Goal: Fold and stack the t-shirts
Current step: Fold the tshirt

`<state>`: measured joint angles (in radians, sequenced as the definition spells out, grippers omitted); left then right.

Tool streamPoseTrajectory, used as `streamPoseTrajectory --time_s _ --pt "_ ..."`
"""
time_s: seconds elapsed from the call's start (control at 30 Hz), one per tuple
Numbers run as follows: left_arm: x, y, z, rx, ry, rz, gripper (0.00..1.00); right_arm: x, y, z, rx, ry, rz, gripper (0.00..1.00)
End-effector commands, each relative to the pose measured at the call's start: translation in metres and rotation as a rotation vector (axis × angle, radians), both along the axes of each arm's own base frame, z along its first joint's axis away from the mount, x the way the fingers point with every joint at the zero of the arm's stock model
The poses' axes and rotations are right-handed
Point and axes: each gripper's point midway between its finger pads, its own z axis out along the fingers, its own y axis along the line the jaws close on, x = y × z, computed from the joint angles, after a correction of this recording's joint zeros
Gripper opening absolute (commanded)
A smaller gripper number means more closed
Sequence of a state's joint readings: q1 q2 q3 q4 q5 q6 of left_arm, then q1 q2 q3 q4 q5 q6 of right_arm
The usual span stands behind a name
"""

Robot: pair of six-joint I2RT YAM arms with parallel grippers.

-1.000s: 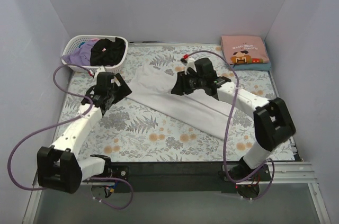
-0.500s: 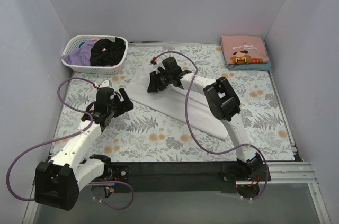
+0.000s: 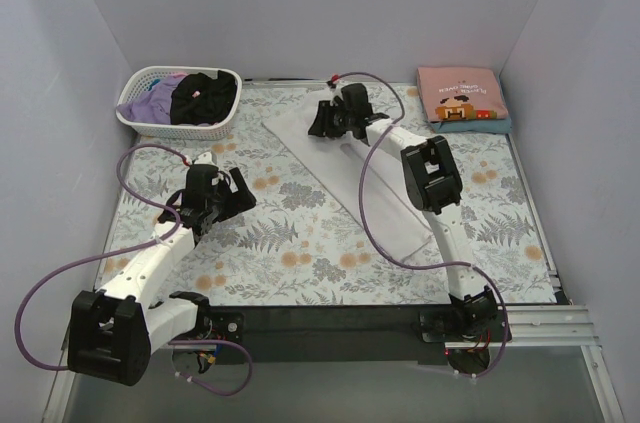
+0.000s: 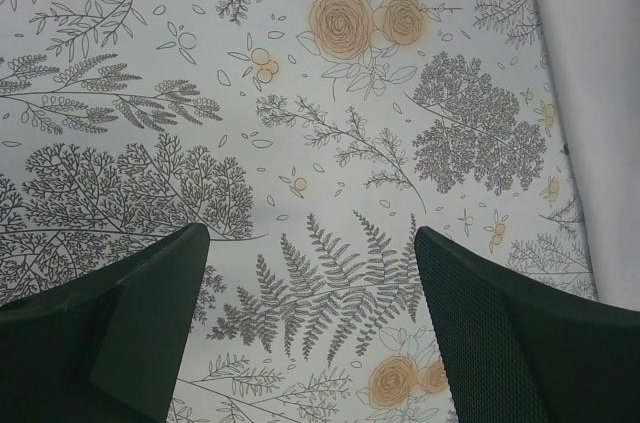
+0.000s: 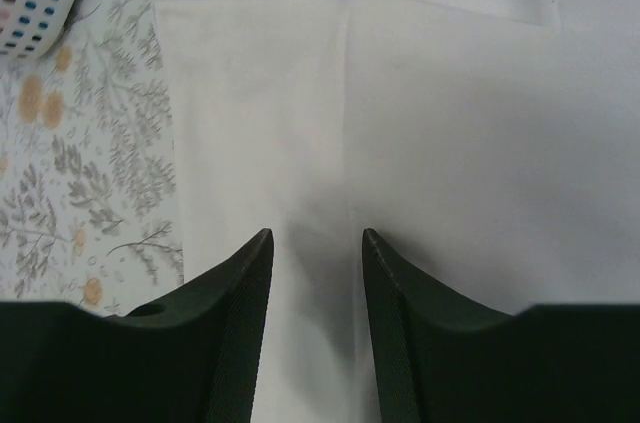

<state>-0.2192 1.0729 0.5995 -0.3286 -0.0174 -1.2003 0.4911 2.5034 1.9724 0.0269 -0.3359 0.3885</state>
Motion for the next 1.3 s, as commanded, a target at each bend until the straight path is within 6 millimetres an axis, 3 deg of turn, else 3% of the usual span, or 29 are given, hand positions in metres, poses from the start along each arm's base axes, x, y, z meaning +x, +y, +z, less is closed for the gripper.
streamPoseTrajectory --time_s 0.0,0.07,0.13,0.17,0.2,0.23,0.27,0.3,0.33,0.37,0.4,0.43,0.47,0.53,0.57,0.63,0.77,0.87,1.0,1.27 --pt "0.006 -0.004 0.01 -0.004 -0.036 -0.024 0.83 0.039 -0.03 0.034 0.053 -0.052 -0.055 0.48" --pt "0.007 -0.004 0.011 -0.002 -0.04 -0.022 0.84 0.043 -0.043 0.067 0.066 -0.099 -0.052 0.49" --pt "0.007 -0.004 0.012 -0.006 -0.042 -0.024 0.84 0.038 -0.053 0.086 0.048 -0.14 -0.043 0.49" --pt "0.007 -0.005 0.013 -0.008 -0.045 -0.025 0.84 0.033 -0.06 0.121 0.059 -0.192 -0.045 0.5" --pt "0.007 -0.005 0.013 -0.008 -0.045 -0.027 0.84 0.02 -0.069 0.107 0.031 -0.157 -0.05 0.5" --pt "0.007 -0.005 0.015 -0.01 -0.051 -0.027 0.84 0.01 -0.076 0.107 -0.001 -0.153 -0.045 0.49" --pt "0.007 -0.005 0.015 -0.01 -0.052 -0.026 0.85 -0.003 -0.085 0.133 -0.011 -0.184 -0.053 0.5" --pt "0.008 -0.005 0.016 -0.011 -0.055 -0.026 0.85 -0.01 -0.096 0.13 -0.052 -0.18 -0.078 0.49" --pt "0.007 -0.005 0.016 -0.01 -0.06 -0.029 0.85 -0.031 -0.108 0.105 -0.107 -0.125 -0.074 0.49" --pt "0.008 -0.005 0.018 -0.012 -0.069 -0.028 0.85 -0.048 -0.118 0.117 -0.133 -0.12 -0.078 0.49" --pt "0.009 -0.005 0.02 -0.014 -0.081 -0.028 0.86 -0.061 -0.126 0.11 -0.164 -0.096 -0.085 0.49" --pt "0.007 -0.01 0.023 -0.033 -0.087 -0.048 0.85 -0.089 -0.14 0.077 -0.213 -0.01 -0.08 0.47" --pt "0.006 -0.011 0.024 -0.039 -0.093 -0.053 0.86 -0.105 -0.148 0.087 -0.22 -0.016 -0.085 0.46" --pt "0.006 -0.011 0.029 -0.044 -0.109 -0.058 0.86 -0.142 -0.163 0.065 -0.264 0.059 -0.084 0.4" --pt "0.006 -0.012 0.031 -0.052 -0.116 -0.061 0.86 -0.174 -0.175 0.05 -0.288 0.109 -0.084 0.38" --pt "0.005 -0.013 0.035 -0.056 -0.127 -0.063 0.86 -0.22 -0.188 0.034 -0.335 0.154 -0.074 0.36" --pt "0.004 -0.014 0.042 -0.069 -0.148 -0.068 0.86 -0.281 -0.195 0.022 -0.377 0.219 -0.031 0.29" --pt "0.002 -0.018 0.047 -0.092 -0.157 -0.084 0.86 -0.307 -0.199 0.018 -0.39 0.239 -0.034 0.25" --pt "-0.002 -0.019 0.052 -0.102 -0.172 -0.086 0.86 -0.336 -0.209 -0.006 -0.427 0.297 -0.031 0.23" --pt "-0.005 -0.019 0.053 -0.104 -0.168 -0.09 0.85 -0.379 -0.196 -0.04 -0.518 0.433 0.03 0.22"
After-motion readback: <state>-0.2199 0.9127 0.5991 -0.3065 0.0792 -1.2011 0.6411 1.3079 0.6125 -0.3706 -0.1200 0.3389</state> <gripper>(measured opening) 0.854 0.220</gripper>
